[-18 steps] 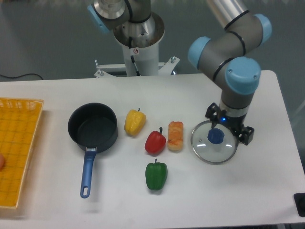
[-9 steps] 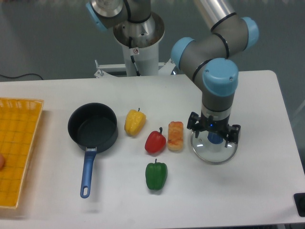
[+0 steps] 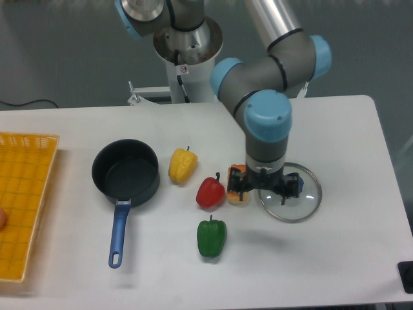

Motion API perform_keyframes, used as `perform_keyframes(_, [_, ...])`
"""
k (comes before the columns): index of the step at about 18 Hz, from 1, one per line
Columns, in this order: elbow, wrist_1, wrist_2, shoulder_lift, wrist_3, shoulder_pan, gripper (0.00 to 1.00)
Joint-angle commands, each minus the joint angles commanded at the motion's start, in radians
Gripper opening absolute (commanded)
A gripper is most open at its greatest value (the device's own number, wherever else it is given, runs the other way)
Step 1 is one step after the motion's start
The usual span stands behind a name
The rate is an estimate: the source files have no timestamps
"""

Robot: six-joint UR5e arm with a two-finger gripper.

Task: Pick up the green chilies
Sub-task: 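Lower the gripper over the green bell pepper and close on it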

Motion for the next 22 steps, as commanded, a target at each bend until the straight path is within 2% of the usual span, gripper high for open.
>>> perform_keyframes(4, [0.003, 0.003, -0.002, -0.023, -0.164, -0.023, 1.0])
perform_keyframes(9, [0.012, 0.043, 0.0, -0.06, -0.187, -0.04, 1.0])
perform_keyframes(14, [0.037, 0.044, -0.002, -0.091, -0.212, -0.067, 1.0])
perform_keyframes(22, [0.041, 0.052, -0.002, -0.123, -0.238, -0.104, 1.0])
